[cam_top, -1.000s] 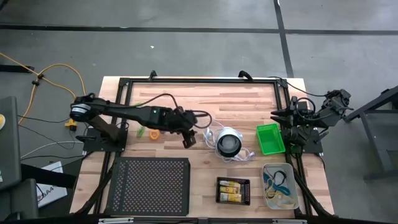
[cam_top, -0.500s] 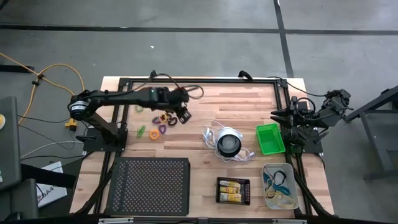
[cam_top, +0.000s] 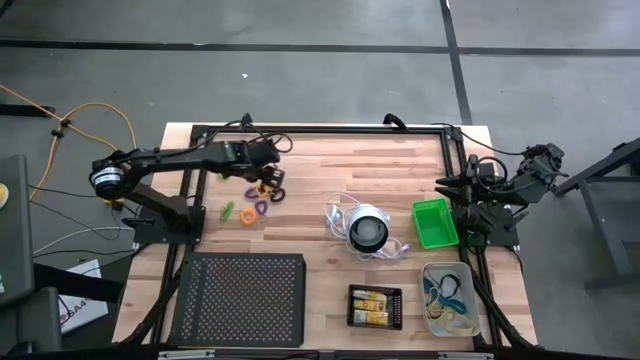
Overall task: Pick & Place Office Desk Supplies
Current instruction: Put the top orange spring keychain into the green bin
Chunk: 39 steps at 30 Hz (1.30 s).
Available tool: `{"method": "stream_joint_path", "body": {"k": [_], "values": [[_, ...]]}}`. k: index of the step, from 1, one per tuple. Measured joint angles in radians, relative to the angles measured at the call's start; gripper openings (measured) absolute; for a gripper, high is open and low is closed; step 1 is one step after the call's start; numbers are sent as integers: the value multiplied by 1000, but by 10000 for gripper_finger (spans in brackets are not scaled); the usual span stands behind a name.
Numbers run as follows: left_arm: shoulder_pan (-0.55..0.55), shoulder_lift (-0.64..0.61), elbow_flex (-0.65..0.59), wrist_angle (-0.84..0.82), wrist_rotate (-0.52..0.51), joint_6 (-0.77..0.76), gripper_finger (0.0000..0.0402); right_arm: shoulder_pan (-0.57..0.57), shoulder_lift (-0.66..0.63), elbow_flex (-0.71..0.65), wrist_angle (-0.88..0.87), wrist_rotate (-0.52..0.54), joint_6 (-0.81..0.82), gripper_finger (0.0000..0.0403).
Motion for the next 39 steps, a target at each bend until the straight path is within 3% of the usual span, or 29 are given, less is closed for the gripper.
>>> {"method": "stream_joint_path", "body": {"k": [3, 11, 19, 24, 39], "values": [[7, 0, -15, 1, -5, 21, 188, 0, 0, 0, 0, 0, 0, 85], [34, 0, -38, 7, -15, 286, 188, 0, 0, 0, 0, 0, 0, 85], [87, 0, -94, 58, 82, 471, 188, 0, 0, 0, 0, 0, 0, 85], [110, 0, -137, 108, 128, 525, 188, 0, 0, 0, 0, 0, 0, 85], [111, 27, -174, 108, 127, 626, 188, 0, 0, 0, 0, 0, 0, 85]]}}
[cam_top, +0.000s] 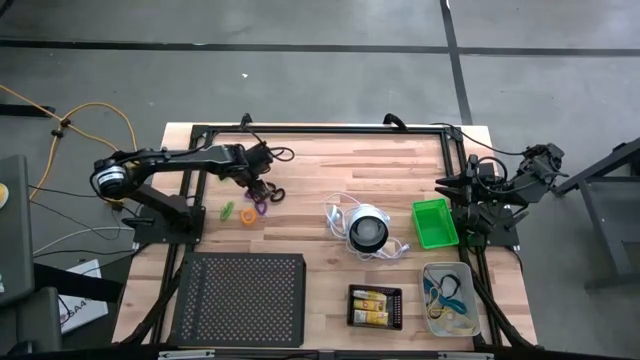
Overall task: Pick & Place Office Desk Supplies
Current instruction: Put the top orange spring keychain into the green bin
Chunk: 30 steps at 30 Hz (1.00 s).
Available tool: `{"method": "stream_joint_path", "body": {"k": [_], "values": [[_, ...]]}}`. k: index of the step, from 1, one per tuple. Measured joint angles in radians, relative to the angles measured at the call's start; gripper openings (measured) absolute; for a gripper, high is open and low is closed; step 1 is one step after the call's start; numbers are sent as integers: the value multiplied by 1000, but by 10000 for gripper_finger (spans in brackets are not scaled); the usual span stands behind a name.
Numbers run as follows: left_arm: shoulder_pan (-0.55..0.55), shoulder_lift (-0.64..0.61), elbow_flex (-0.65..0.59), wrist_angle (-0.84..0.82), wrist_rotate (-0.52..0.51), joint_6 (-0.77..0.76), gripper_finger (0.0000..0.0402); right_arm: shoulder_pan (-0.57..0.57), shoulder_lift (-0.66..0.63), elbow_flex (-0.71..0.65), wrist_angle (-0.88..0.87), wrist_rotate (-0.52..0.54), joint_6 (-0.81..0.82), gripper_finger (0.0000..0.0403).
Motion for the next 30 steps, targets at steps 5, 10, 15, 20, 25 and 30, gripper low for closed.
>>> {"method": "stream_joint_path", "body": {"k": [5, 10, 15, 20, 25, 30], "values": [[0, 38, 0, 10, -2, 0, 188, 0, 0, 0, 0, 0, 0, 85], [0, 48, 0, 27, -30, 0, 188, 0, 0, 0, 0, 0, 0, 85], [0, 64, 0, 29, -40, -1, 188, 0, 0, 0, 0, 0, 0, 85], [0, 96, 0, 40, -39, -2, 188, 0, 0, 0, 0, 0, 0, 85], [0, 108, 0, 64, -39, -2, 188, 0, 0, 0, 0, 0, 0, 85], [0, 110, 1, 69, -37, -2, 188, 0, 0, 0, 0, 0, 0, 85]]}}
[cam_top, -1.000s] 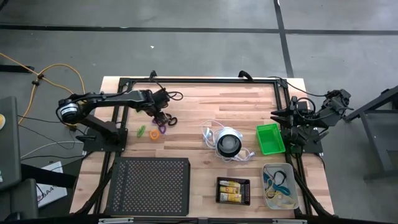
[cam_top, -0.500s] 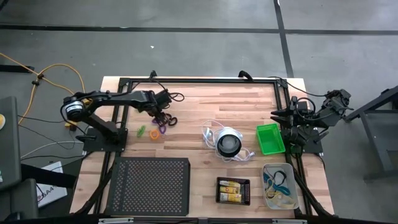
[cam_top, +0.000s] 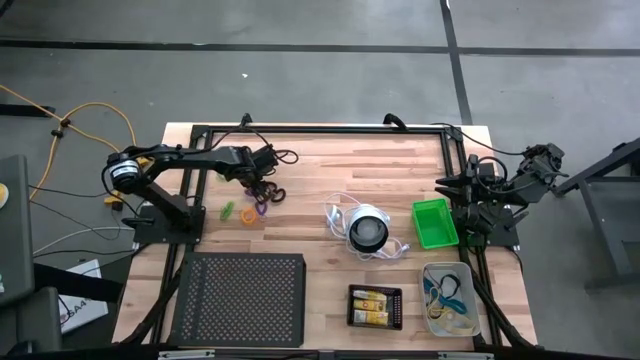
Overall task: Pick & Place Office Desk Supplies
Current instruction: Put the top orange spring keychain into the green bin
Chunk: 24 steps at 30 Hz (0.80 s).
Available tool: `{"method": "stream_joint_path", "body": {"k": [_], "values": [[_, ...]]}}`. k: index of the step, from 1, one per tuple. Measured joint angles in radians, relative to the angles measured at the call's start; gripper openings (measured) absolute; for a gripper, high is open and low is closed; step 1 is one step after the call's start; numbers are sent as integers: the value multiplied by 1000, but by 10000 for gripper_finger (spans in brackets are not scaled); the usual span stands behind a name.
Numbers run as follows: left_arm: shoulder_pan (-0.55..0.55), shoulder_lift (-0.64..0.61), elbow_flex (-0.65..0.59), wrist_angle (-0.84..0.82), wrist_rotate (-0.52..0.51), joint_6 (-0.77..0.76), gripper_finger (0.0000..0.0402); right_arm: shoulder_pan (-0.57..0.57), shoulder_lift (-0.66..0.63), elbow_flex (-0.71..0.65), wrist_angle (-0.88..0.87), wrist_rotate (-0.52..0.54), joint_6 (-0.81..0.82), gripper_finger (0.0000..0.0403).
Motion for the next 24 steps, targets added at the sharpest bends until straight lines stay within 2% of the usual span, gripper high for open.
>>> {"method": "stream_joint_path", "body": {"k": [10, 19, 24], "values": [[0, 0, 0, -2, 0, -24, 182, 0, 0, 0, 0, 0, 0, 85], [0, 1, 0, -7, 8, -43, 98, 0, 0, 0, 0, 0, 0, 85], [0, 1, 0, -10, 8, -46, 72, 0, 0, 0, 0, 0, 0, 85]]}}
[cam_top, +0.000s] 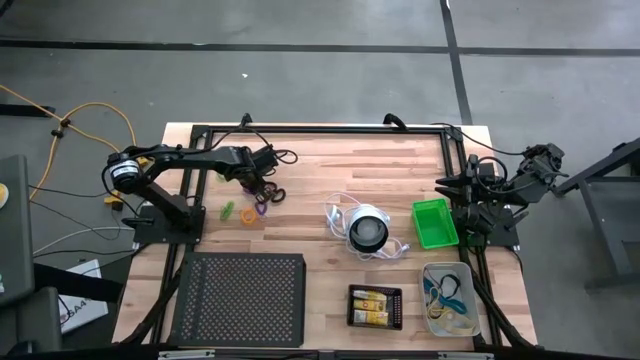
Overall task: Pick & Place Office Desk Supplies
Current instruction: Put the top orange spring keychain into the green bin
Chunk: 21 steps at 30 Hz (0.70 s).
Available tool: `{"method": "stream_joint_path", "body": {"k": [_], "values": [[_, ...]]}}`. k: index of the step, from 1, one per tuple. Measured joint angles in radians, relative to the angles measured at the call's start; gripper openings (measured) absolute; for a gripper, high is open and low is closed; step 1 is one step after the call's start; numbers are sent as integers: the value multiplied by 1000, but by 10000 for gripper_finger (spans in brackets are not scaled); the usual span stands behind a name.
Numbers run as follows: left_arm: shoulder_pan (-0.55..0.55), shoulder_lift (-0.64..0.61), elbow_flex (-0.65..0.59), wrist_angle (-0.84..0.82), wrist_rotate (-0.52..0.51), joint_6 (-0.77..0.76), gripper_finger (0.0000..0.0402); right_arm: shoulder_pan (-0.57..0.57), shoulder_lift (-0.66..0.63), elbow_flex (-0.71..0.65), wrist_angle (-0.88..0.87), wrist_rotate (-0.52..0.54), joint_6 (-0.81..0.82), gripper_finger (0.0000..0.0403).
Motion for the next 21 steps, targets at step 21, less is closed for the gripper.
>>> {"method": "stream_joint_path", "body": {"k": [21], "values": [[0, 0, 0, -3, 16, -7, 36, 0, 0, 0, 0, 0, 0, 85]]}}
